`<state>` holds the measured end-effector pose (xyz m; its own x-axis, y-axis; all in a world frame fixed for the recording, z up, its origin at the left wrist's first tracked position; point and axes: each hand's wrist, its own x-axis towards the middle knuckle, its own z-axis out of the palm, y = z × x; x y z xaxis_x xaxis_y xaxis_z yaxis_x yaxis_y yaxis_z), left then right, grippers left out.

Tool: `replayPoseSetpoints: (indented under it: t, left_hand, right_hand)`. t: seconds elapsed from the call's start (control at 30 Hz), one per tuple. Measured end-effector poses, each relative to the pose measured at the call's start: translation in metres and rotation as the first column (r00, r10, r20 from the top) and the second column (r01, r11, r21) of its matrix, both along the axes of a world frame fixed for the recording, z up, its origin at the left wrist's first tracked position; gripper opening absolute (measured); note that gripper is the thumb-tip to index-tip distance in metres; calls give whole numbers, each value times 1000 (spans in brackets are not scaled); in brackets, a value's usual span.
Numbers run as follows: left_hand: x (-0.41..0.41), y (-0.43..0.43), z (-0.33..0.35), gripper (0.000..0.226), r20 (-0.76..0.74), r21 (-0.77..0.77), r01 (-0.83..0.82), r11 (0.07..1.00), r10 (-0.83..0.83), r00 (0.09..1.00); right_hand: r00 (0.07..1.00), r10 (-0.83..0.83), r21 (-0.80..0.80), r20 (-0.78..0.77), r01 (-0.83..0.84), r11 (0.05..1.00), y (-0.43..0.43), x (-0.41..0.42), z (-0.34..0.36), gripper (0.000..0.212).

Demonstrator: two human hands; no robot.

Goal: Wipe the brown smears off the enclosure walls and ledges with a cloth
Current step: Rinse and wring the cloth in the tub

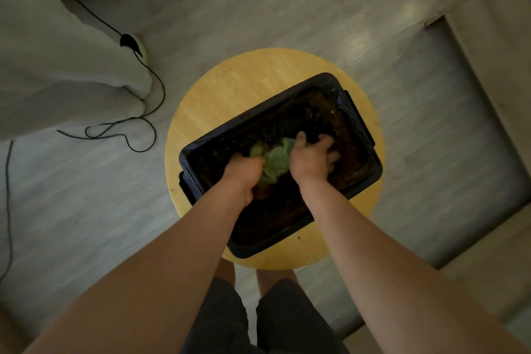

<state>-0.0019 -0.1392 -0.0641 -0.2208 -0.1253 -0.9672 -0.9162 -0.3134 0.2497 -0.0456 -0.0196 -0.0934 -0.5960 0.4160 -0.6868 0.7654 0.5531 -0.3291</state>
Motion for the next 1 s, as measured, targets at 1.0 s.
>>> replayPoseSetpoints:
  t: [1.0]
  left_hand:
    - [-11,10,29,43,-8,86,-185,979,187,982]
  right_hand:
    - [908,396,-238,-136,-417,877,-4,24,22,36]
